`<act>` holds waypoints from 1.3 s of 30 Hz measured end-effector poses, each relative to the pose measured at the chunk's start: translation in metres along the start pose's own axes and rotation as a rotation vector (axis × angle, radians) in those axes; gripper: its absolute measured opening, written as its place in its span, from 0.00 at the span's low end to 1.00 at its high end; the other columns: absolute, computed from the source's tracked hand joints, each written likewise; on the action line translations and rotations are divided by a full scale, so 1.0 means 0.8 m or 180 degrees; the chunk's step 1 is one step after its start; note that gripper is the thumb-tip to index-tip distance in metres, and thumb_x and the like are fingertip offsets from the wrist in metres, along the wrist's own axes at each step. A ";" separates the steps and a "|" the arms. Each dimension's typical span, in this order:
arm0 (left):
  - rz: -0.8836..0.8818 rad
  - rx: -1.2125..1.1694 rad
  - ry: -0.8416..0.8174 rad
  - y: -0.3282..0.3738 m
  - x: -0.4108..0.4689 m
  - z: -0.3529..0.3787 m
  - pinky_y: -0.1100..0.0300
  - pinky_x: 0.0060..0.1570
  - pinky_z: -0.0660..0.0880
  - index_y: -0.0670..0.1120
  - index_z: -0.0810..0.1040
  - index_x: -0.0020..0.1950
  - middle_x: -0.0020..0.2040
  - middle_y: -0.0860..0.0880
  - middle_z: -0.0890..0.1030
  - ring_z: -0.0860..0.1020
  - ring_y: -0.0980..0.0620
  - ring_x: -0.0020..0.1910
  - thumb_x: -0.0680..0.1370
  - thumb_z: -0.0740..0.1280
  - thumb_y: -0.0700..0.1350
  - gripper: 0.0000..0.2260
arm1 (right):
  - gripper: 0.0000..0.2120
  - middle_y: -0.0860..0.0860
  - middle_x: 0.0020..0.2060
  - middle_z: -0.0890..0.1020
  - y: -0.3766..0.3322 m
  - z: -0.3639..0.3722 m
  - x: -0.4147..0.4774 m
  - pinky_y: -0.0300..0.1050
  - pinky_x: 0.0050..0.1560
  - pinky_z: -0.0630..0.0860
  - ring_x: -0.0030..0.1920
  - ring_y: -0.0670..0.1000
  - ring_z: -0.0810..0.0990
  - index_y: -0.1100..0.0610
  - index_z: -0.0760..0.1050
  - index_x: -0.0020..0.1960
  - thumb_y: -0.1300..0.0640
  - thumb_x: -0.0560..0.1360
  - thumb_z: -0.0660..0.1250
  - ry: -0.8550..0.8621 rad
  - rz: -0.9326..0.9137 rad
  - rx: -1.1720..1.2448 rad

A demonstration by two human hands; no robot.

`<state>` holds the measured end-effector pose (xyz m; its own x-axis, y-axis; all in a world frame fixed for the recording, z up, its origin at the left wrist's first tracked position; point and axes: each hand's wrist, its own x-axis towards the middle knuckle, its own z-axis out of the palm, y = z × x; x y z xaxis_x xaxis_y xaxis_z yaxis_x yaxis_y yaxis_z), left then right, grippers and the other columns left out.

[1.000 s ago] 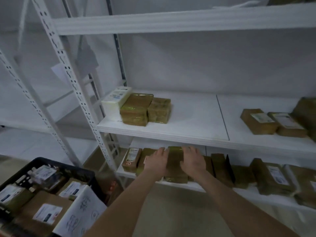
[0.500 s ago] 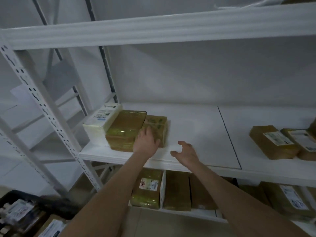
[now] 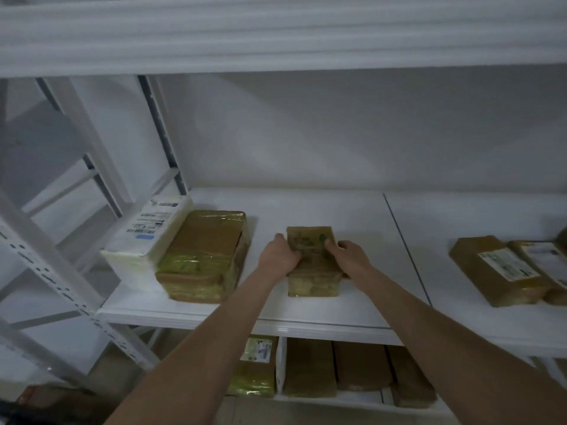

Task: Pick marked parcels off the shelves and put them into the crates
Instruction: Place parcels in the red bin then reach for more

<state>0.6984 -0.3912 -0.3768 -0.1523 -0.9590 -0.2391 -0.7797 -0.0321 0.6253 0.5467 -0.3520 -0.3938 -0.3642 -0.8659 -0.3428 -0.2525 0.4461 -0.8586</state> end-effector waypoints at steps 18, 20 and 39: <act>0.0119 -0.2947 -0.0259 0.100 -0.057 0.042 0.52 0.58 0.74 0.46 0.78 0.54 0.52 0.49 0.81 0.77 0.47 0.57 0.78 0.57 0.37 0.12 | 0.14 0.54 0.50 0.81 0.024 -0.156 -0.042 0.53 0.63 0.73 0.53 0.57 0.80 0.57 0.77 0.54 0.48 0.81 0.60 -0.0314 0.0217 0.1957; 0.0068 -0.3093 -0.0329 0.109 -0.061 0.044 0.49 0.65 0.69 0.46 0.79 0.54 0.55 0.51 0.81 0.76 0.49 0.60 0.81 0.59 0.47 0.11 | 0.19 0.53 0.49 0.81 0.027 -0.167 -0.043 0.52 0.62 0.73 0.52 0.56 0.79 0.57 0.77 0.51 0.41 0.78 0.62 -0.0328 0.0169 0.1920; 0.0415 -0.2644 -0.0289 0.124 -0.084 0.063 0.54 0.60 0.66 0.49 0.79 0.55 0.56 0.51 0.81 0.75 0.51 0.59 0.74 0.61 0.32 0.17 | 0.08 0.56 0.51 0.83 0.052 -0.194 -0.058 0.48 0.55 0.77 0.49 0.53 0.82 0.57 0.75 0.51 0.60 0.74 0.71 -0.0311 -0.0153 0.2164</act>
<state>0.6004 -0.3158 -0.3363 -0.2861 -0.9441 -0.1636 -0.0580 -0.1534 0.9865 0.4139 -0.2579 -0.3548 -0.2762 -0.9119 -0.3036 0.3637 0.1932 -0.9112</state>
